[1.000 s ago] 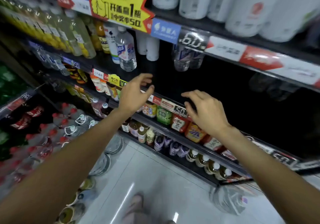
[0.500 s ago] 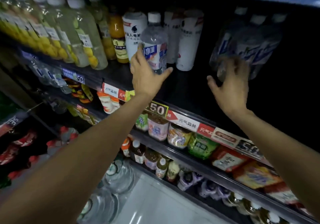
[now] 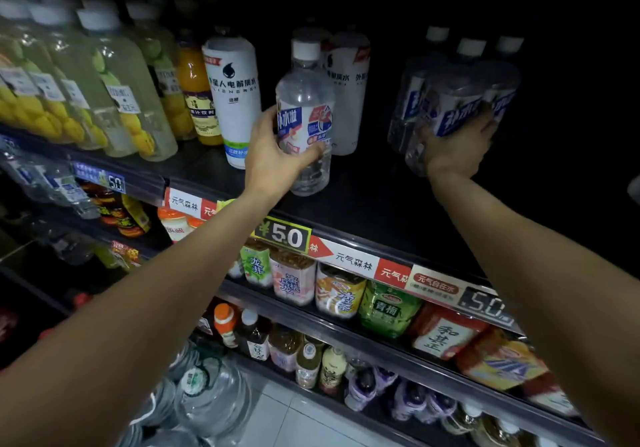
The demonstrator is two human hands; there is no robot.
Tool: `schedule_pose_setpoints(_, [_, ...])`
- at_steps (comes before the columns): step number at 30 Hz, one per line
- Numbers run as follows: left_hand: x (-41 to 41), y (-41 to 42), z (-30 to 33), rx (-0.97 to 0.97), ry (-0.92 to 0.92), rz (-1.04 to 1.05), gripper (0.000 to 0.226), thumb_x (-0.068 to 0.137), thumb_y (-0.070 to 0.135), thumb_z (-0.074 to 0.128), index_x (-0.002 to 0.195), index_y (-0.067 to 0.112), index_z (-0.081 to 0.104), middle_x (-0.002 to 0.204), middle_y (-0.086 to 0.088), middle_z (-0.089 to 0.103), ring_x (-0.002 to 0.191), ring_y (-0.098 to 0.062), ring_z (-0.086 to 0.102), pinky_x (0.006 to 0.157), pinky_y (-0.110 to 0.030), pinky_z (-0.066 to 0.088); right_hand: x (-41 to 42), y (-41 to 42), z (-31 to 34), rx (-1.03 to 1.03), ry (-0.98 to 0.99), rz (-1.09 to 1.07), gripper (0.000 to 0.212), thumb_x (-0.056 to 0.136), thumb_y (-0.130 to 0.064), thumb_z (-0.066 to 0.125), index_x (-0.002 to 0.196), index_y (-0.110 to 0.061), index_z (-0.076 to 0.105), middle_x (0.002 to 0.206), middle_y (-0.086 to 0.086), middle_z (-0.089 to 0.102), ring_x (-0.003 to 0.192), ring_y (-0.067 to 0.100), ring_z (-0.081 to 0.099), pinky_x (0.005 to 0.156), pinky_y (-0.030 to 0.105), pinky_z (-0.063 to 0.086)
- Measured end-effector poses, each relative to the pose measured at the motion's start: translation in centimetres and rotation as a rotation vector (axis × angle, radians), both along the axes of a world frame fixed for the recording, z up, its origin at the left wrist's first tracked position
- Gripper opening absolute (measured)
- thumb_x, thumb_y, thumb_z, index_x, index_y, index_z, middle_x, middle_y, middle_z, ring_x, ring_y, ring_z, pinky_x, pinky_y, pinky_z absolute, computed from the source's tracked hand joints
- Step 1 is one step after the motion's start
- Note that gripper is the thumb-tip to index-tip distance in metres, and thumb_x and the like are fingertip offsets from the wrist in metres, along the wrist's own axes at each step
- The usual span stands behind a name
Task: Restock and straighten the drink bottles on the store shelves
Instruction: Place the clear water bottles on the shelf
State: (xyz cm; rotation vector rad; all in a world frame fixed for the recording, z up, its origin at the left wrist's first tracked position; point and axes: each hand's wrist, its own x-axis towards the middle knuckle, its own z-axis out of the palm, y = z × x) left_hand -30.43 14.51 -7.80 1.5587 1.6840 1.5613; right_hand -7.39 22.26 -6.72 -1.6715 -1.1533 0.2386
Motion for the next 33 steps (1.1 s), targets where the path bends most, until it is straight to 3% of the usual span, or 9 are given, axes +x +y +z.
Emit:
schedule_pose_setpoints(3, [0.3, -0.3, 1.0, -0.038, -0.111, -0.046, 0.077, 0.069, 0.017, 0.085, 0.132, 0.014, 0.041, 0.109, 0.010, 0.057, 0.088, 0.010, 0.053, 0.083, -0.012, 0.045, 0.5, -1.2, 0.2, 0.075, 0.016, 0.082, 0.091, 0.071, -0.040, 0.078, 0.142, -0.010, 0.030, 0.146, 0.012, 0.035, 0.133, 0.027, 0.037, 0.109, 0.042, 0.035])
schedule_pose_setpoints(6, [0.8, -1.7, 2.2, -0.056, -0.122, -0.063, 0.078, 0.065, 0.010, 0.086, 0.128, 0.013, 0.041, 0.102, 0.014, 0.056, 0.088, 0.005, 0.056, 0.081, -0.011, 0.047, 0.3, -5.2, 0.8, 0.175, -0.008, 0.211, 0.081, 0.064, -0.035, 0.081, 0.129, -0.012, 0.039, 0.132, 0.007, 0.048, 0.122, 0.024, 0.048, 0.103, 0.038, 0.042])
schedule_pose_setpoints(11, [1.7, -6.8, 3.7, -0.001, -0.020, -0.157, 0.075, 0.059, 0.016, 0.088, 0.123, 0.015, 0.047, 0.114, 0.004, 0.061, 0.106, -0.013, 0.060, 0.094, -0.038, 0.052, -0.6, -13.1, 1.6, 0.203, -0.119, 0.405, 0.075, 0.060, -0.018, 0.086, 0.121, -0.013, 0.043, 0.120, 0.010, 0.054, 0.110, 0.028, 0.054, 0.092, 0.047, 0.047])
schedule_pose_setpoints(14, [1.3, -11.3, 7.5, -0.017, 0.004, -0.247, 0.073, 0.060, 0.035, 0.084, 0.123, 0.021, 0.048, 0.117, 0.005, 0.062, 0.110, -0.010, 0.060, 0.092, -0.035, 0.052, -0.7, -18.3, 4.5, 0.111, -0.102, 0.498, 0.075, 0.065, -0.022, 0.087, 0.123, -0.020, 0.039, 0.118, 0.004, 0.054, 0.108, 0.022, 0.055, 0.087, 0.042, 0.050])
schedule_pose_setpoints(20, [-0.4, -20.2, 17.7, -0.059, 0.195, -0.309, 0.079, 0.058, 0.058, 0.078, 0.127, 0.034, 0.048, 0.121, 0.012, 0.062, 0.112, -0.007, 0.059, 0.092, -0.040, 0.052, 0.9, -27.5, 14.7, -0.079, 0.023, 0.740, 0.078, 0.065, -0.023, 0.087, 0.128, -0.023, 0.040, 0.112, -0.027, 0.056, 0.103, -0.014, 0.055, 0.082, 0.006, 0.044])
schedule_pose_setpoints(23, [-0.1, -23.4, 22.0, -0.029, 0.204, -0.334, 0.080, 0.059, 0.059, 0.075, 0.129, 0.030, 0.050, 0.117, 0.008, 0.065, 0.108, -0.011, 0.062, 0.089, -0.041, 0.053, 1.9, -31.2, 19.3, -0.088, 0.039, 0.808, 0.079, 0.064, -0.035, 0.084, 0.129, -0.023, 0.042, 0.113, -0.028, 0.058, 0.105, -0.013, 0.054, 0.084, 0.007, 0.043])
schedule_pose_setpoints(28, [1.7, -25.6, 27.6, 0.044, 0.091, -0.372, 0.063, 0.063, 0.054, 0.074, 0.120, 0.046, 0.048, 0.107, 0.021, 0.068, 0.100, -0.002, 0.064, 0.084, -0.027, 0.052, 3.2, -34.6, 26.2, -0.006, 0.073, 0.818, 0.069, 0.064, -0.046, 0.079, 0.122, -0.029, 0.046, 0.109, -0.032, 0.061, 0.100, -0.007, 0.060, 0.082, 0.008, 0.044])
schedule_pose_setpoints(31, [3.5, -25.1, 31.9, 0.127, 0.017, -0.410, 0.066, 0.068, 0.051, 0.073, 0.126, 0.028, 0.055, 0.108, 0.017, 0.069, 0.102, -0.004, 0.064, 0.088, -0.030, 0.053, 4.2, -35.0, 30.8, 0.074, 0.094, 0.779, 0.065, 0.061, -0.055, 0.076, 0.115, -0.030, 0.049, 0.104, -0.028, 0.065, 0.095, -0.004, 0.063, 0.079, 0.009, 0.046])
schedule_pose_setpoints(33, [4.9, -24.1, 35.0, 0.195, -0.009, -0.434, 0.056, 0.069, 0.049, 0.071, 0.120, 0.031, 0.057, 0.103, 0.018, 0.070, 0.098, -0.005, 0.066, 0.088, -0.034, 0.054, 5.1, -34.7, 33.7, 0.147, 0.078, 0.750, 0.061, 0.057, -0.057, 0.070, 0.109, -0.033, 0.049, 0.097, -0.031, 0.065, 0.090, -0.006, 0.063, 0.075, 0.007, 0.045])
